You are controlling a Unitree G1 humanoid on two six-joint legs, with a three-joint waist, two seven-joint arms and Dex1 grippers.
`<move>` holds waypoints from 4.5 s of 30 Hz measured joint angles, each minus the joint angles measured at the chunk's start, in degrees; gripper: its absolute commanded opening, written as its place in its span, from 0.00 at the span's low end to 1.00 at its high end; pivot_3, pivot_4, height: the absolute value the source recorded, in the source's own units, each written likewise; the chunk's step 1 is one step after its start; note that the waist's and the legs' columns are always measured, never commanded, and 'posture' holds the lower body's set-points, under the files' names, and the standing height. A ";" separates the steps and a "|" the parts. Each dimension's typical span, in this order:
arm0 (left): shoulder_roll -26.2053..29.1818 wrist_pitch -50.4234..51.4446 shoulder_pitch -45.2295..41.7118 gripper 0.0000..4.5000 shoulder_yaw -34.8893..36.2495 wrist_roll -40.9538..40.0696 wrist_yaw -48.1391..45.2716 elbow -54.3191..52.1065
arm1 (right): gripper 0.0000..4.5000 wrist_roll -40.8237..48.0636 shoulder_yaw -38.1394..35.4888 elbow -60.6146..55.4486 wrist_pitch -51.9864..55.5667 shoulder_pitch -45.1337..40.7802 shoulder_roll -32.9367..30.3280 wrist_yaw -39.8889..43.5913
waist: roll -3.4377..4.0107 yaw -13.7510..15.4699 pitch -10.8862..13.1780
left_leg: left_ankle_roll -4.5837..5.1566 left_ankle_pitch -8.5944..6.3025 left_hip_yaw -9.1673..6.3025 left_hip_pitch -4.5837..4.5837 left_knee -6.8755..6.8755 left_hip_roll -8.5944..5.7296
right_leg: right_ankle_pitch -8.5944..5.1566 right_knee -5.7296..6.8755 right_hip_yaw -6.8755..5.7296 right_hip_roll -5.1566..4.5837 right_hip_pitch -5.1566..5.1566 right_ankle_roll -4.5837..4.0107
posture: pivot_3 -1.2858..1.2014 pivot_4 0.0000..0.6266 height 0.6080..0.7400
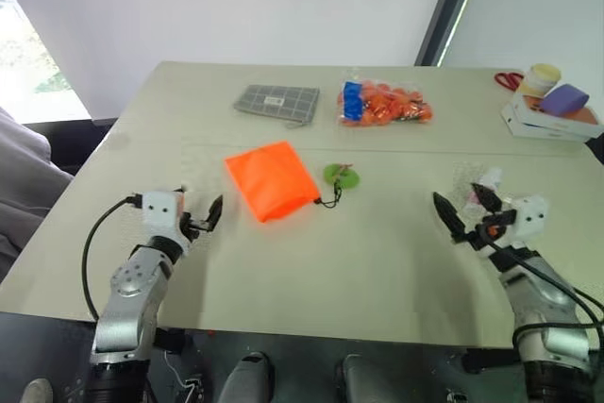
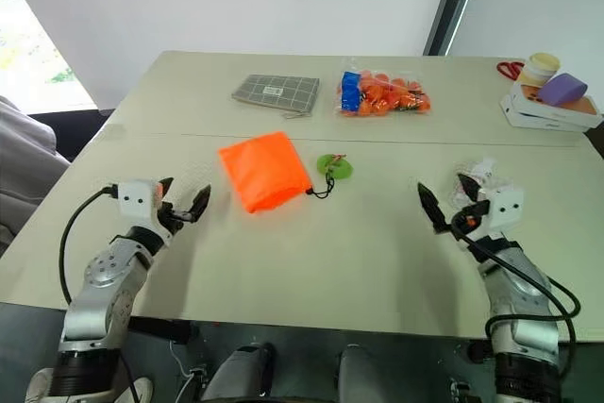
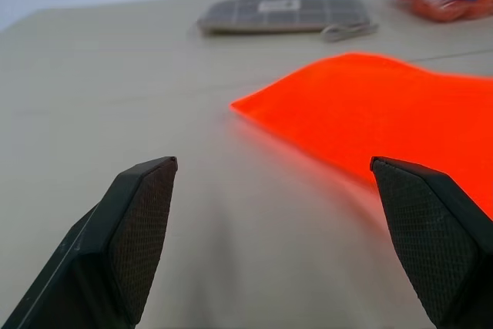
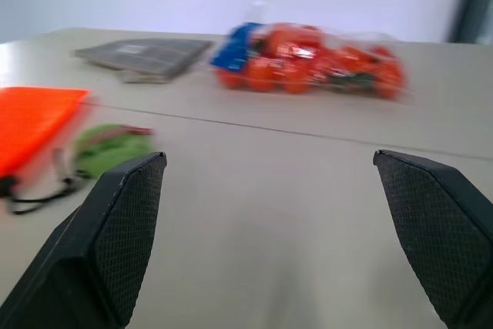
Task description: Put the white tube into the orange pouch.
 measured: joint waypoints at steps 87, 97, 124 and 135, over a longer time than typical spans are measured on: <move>-4.98 0.82 -15.48 0.00 -23.14 31.21 2.79 9.48 | 0.25 -17.18 2.47 3.23 9.38 -6.05 4.47 -32.26 | 0.23 -0.36 -0.10 | 0.15 0.10 0.00 0.05 0.00 -0.03 | 0.08 0.33 -0.01 0.06 -0.06 0.32 | 0.52 0.24 0.88; -4.91 0.76 -15.87 0.00 -22.87 28.29 0.06 9.61 | 0.25 1.92 11.81 -18.06 16.35 11.98 -8.93 5.66 | 0.17 0.01 -0.06 | 0.16 0.08 -0.08 0.04 0.15 -0.08 | -0.19 0.16 -0.07 -0.01 0.20 0.57 | 0.52 0.24 0.88; -2.38 7.27 -12.60 0.00 -20.25 26.72 -4.78 -0.83 | 0.25 -11.40 30.34 -10.06 23.33 -5.77 8.93 -4.99 | -0.10 -0.11 0.01 | 0.14 0.08 -0.13 0.05 0.02 -0.04 | 0.06 0.26 -0.10 0.03 0.01 0.30 | 0.52 0.24 0.88; -0.67 9.18 -9.50 0.00 -23.29 22.67 -9.96 -5.16 | 0.25 -13.49 25.34 -8.41 21.50 -6.77 8.40 -8.55 | -0.11 -0.18 -0.01 | 0.14 0.08 -0.12 0.01 0.02 -0.02 | 0.03 0.30 -0.10 0.05 -0.06 0.26 | 0.52 0.24 0.88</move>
